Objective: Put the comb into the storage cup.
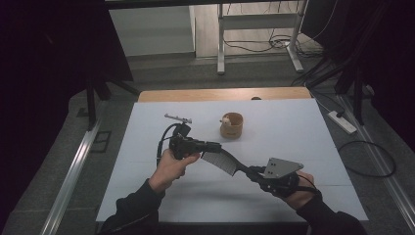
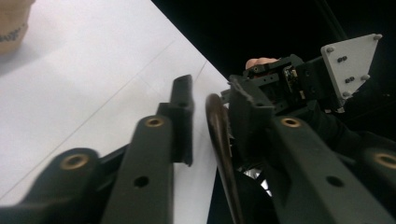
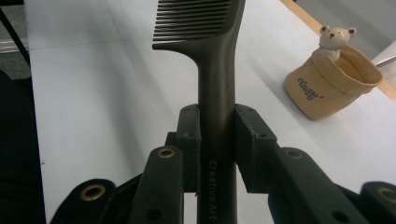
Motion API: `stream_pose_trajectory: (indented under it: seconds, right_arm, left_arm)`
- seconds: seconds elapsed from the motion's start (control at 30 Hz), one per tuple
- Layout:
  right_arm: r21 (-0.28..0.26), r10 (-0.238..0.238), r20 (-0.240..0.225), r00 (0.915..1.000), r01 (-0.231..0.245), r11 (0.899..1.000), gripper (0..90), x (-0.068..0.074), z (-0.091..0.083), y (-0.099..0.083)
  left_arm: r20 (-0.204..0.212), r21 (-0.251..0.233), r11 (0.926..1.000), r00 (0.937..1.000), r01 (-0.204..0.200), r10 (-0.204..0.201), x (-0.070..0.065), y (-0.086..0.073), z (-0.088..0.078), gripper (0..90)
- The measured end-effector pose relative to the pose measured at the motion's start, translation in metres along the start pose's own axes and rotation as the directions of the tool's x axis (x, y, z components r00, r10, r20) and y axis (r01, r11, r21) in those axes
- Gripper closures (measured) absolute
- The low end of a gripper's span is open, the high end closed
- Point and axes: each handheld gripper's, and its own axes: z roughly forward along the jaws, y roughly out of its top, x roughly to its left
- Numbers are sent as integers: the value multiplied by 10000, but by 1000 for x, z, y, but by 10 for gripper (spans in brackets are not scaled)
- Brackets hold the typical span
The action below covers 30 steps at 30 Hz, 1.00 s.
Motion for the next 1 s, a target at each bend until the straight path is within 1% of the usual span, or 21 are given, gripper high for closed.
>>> stream_pose_trajectory:
  seconds: [0.07, 0.1, 0.13, 0.2, 0.23, 0.3, 0.33, 0.4, 0.5, 0.53, 0.57, 0.6, 0.67, 0.7, 0.73, 0.8, 0.87, 0.9, 0.93, 1.0]
  right_arm:
    - [6, -1, -5, 10000, 1, 10000, 726, 0, 0, 0]
    - [16, -22, 10, 10000, 22, 10000, 726, 0, 1, 0]
    - [33, -48, 7, 10000, 48, 10000, 726, 0, 1, -1]
    - [48, -94, 10, 10000, 94, 9999, 725, 0, 1, -1]
    - [48, -94, 10, 10000, 94, 9999, 725, 0, 1, -1]
    - [103, -256, 118, 9996, 255, 9996, 723, 0, 3, -2]
    - [103, -256, 118, 9996, 255, 9996, 723, 0, 3, -2]
    - [88, -280, 137, 9995, 279, 9996, 719, 0, 4, -2]
    - [74, -259, 133, 9996, 258, 9996, 714, 0, 4, -2]
    - [75, -242, 140, 9996, 241, 9997, 711, 0, 4, -2]
    - [64, -127, 80, 9999, 127, 9999, 687, -1, 4, -1]
    - [64, -127, 80, 9999, 127, 9999, 687, -1, 4, -1]
    - [38, -10, 111, 9999, 10, 10000, 636, -2, 3, -1]
    - [29, 47, 135, 9999, -47, 10000, 617, -2, 3, -1]
    - [29, 47, 135, 9999, -47, 10000, 617, -2, 3, -1]
    - [112, 237, 150, 9996, -239, 9997, 567, -4, 3, -2]
    - [153, 430, 107, 9990, -431, 9990, 529, -5, 4, -2]
    - [153, 430, 107, 9990, -431, 9990, 529, -5, 4, -2]
    - [236, 635, 51, 9980, -637, 9977, 494, -6, 5, -2]
    - [289, 804, -70, 9967, -802, 9964, 445, -7, 5, -3]
  left_arm:
    - [22, 8, 10000, 10000, 48, -48, 0, 0, 0, 784]
    - [162, -51, 9997, 9996, 239, -239, 0, -1, 0, 794]
    - [162, -51, 9997, 9996, 239, -239, 0, -1, 0, 804]
    - [291, -62, 9985, 9981, 539, -537, 1, -1, 1, 817]
    - [291, -62, 9985, 9981, 539, -537, 1, -1, 1, 823]
    - [299, -62, 9974, 9970, 715, -713, 1, -2, 1, 828]
    - [299, -62, 9974, 9970, 715, -713, 1, -2, 1, 829]
    - [446, -142, 9963, 9954, 849, -842, 2, -2, 0, 831]
    - [517, -190, 9963, 9952, 842, -832, 1, -2, 0, 833]
    - [491, -194, 9968, 9958, 781, -771, 0, -2, 0, 833]
    - [357, -215, 9974, 9971, 682, -674, -1, -1, -1, 834]
    - [357, -215, 9974, 9971, 682, -674, -1, -1, -1, 834]
    - [320, -292, 9975, 9975, 638, -629, -2, -1, -2, 834]
    - [179, -312, 9980, 9984, 548, -542, -3, -1, -3, 834]
    - [179, -312, 9980, 9984, 548, -542, -3, -1, -3, 833]
    - [56, -385, 9982, 9990, 449, -447, -4, 0, -5, 834]
    - [-100, -423, 9984, 9992, 378, -382, -5, 0, -6, 833]
    - [-100, -423, 9984, 9992, 378, -382, -5, 0, -6, 833]
    - [-204, -485, 9984, 9993, 291, -302, -5, 0, -7, 833]
    - [-271, -517, 9984, 9993, 228, -242, -5, 0, -8, 833]
